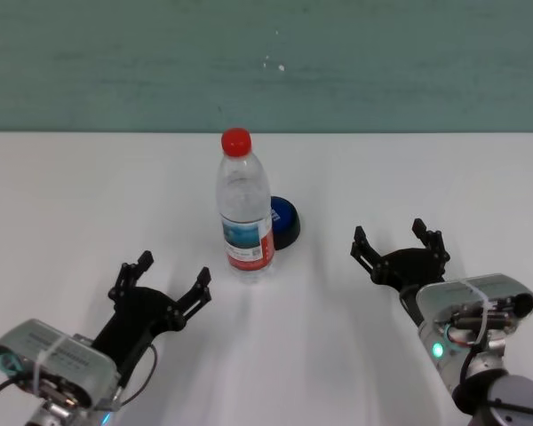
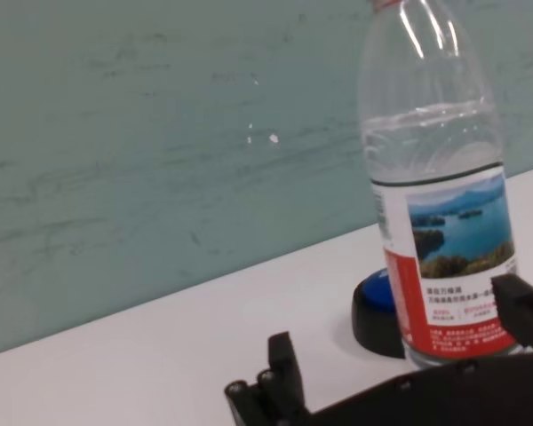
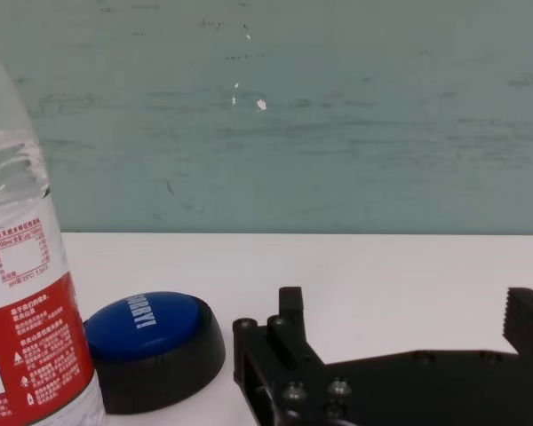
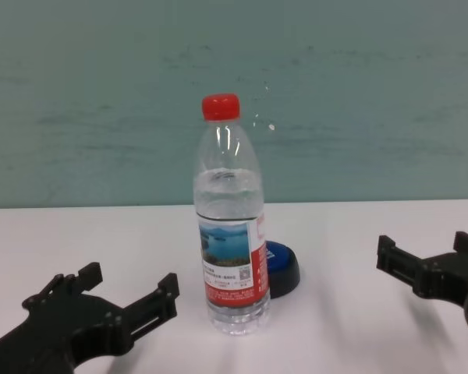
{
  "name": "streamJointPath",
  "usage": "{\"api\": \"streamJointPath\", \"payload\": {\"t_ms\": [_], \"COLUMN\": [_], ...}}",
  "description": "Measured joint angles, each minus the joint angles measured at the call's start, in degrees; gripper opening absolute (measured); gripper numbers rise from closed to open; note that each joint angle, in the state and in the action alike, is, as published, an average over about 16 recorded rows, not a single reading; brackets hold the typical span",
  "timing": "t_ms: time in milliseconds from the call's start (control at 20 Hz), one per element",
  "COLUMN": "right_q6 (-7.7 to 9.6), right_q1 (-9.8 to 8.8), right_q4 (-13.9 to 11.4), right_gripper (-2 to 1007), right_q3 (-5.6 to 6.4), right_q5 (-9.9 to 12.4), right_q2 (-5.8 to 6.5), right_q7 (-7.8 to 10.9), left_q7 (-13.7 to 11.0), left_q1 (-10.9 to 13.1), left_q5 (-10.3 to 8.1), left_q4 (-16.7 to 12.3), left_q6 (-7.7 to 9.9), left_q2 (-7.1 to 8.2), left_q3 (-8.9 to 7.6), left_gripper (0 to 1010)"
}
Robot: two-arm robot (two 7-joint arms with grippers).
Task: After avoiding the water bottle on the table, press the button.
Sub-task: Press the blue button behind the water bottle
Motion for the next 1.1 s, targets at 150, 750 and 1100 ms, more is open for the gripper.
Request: {"api": "streamJointPath", "payload": {"t_ms": [150, 750, 1100], "right_q6": [0.0, 0.0, 0.0], "right_q1": [0.0, 0.0, 0.0], "right_q4": [0.0, 0.0, 0.0], "right_gripper": [1004, 1004, 1004], "right_q3": [0.0, 0.0, 0.0], "right_q5": [0.0, 0.0, 0.0], "right_q2": [0.0, 0.0, 0.0], "right_q7": [0.0, 0.0, 0.0], "left_q7": [0.11, 0.22, 0.27], "left_q1": [-0.31, -1.24, -1.7], "left_q5": [0.13, 0.27, 0.34], "left_q4": [0.14, 0.05, -0.11], "left_q6": [0.13, 0.49, 0.67], "left_q2": [-0.19, -0.72, -0.9], "left_q3": [0.16, 0.73, 1.05], "left_gripper": [1010, 1010, 1010]}}
